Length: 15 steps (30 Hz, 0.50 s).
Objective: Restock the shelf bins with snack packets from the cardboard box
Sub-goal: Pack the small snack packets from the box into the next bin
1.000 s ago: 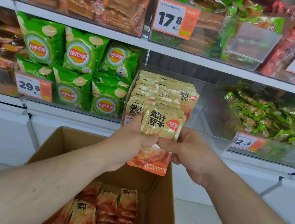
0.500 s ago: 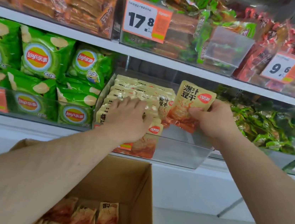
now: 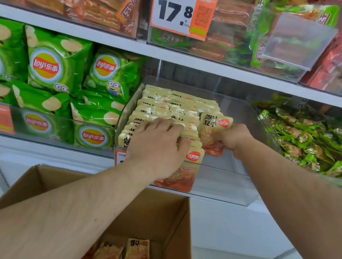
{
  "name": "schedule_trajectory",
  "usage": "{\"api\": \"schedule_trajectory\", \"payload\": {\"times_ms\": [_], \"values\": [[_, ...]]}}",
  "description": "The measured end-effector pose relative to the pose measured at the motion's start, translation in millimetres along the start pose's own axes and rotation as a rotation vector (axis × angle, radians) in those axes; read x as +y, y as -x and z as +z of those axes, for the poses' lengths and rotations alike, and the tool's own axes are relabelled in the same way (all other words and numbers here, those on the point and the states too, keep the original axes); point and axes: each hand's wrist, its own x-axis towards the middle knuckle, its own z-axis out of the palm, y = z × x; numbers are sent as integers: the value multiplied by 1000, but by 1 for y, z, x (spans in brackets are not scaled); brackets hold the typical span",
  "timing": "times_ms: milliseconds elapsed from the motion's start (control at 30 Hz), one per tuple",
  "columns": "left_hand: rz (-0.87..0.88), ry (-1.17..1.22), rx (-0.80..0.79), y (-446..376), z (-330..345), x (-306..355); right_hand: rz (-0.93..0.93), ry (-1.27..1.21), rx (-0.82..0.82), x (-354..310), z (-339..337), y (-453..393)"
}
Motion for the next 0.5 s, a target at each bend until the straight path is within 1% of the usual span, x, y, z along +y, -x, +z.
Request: {"api": "schedule_trajectory", "payload": {"times_ms": [100,267,367,500], "values": [[2,2,2,0,1,-1,11,27,-11,3,9,-3],[2,10,-2,1,0,1,5,104,-91,7,16,-11],[5,6,1,1,-1,1,0,75,-105,5,17,-10],[4,8,-5,1,0,1,-13,82,-220,8,17,-14]]}}
